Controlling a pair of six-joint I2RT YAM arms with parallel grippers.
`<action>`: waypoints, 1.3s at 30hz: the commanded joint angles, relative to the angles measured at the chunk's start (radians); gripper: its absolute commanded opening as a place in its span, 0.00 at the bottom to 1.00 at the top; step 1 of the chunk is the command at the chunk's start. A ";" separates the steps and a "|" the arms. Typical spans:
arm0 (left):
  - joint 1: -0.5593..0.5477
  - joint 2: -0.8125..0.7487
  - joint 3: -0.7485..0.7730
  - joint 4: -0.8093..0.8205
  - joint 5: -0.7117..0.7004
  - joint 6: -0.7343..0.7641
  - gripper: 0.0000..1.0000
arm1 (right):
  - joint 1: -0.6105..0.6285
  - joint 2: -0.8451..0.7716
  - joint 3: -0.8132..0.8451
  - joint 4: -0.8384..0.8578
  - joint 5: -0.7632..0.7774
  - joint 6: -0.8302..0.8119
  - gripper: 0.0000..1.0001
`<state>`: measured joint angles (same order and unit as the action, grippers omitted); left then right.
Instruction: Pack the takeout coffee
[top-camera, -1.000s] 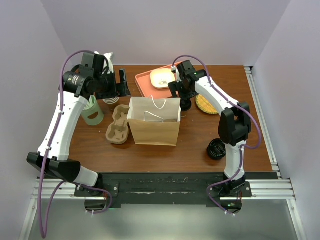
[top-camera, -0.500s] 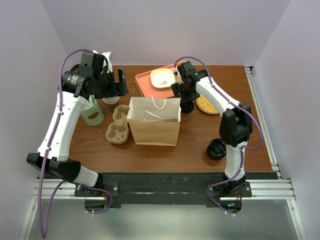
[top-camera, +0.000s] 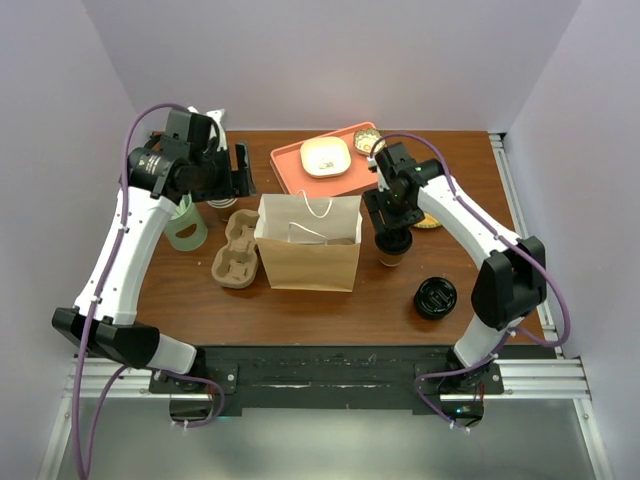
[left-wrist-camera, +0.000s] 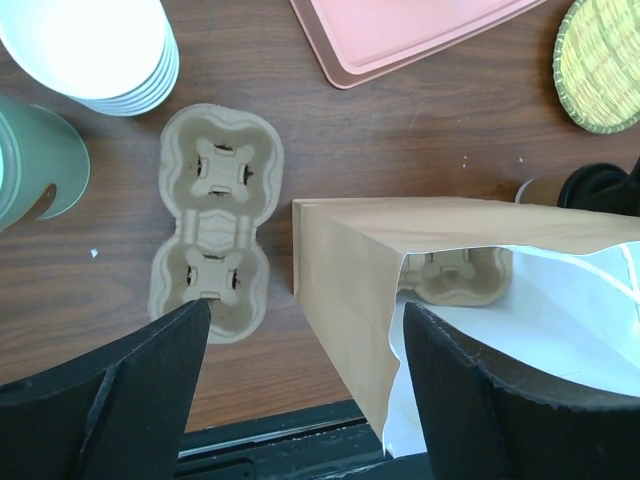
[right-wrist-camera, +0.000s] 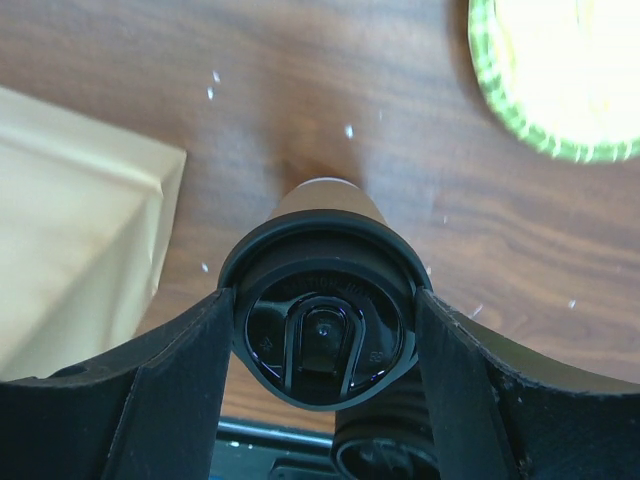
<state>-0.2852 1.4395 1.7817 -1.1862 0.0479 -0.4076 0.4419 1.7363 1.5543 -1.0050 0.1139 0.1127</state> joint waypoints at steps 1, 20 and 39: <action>-0.037 -0.050 -0.005 0.066 0.020 0.001 0.81 | -0.003 -0.070 -0.071 0.034 0.006 0.033 0.66; -0.172 -0.044 -0.134 0.103 -0.069 -0.019 0.63 | -0.002 -0.173 0.190 -0.159 0.093 0.051 0.62; -0.253 -0.273 -0.368 0.535 -0.034 -0.022 0.00 | 0.096 -0.248 0.477 -0.339 0.135 0.077 0.62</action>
<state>-0.5026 1.3510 1.5482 -0.8928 0.0212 -0.3996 0.5194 1.5349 1.9968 -1.2839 0.2237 0.1761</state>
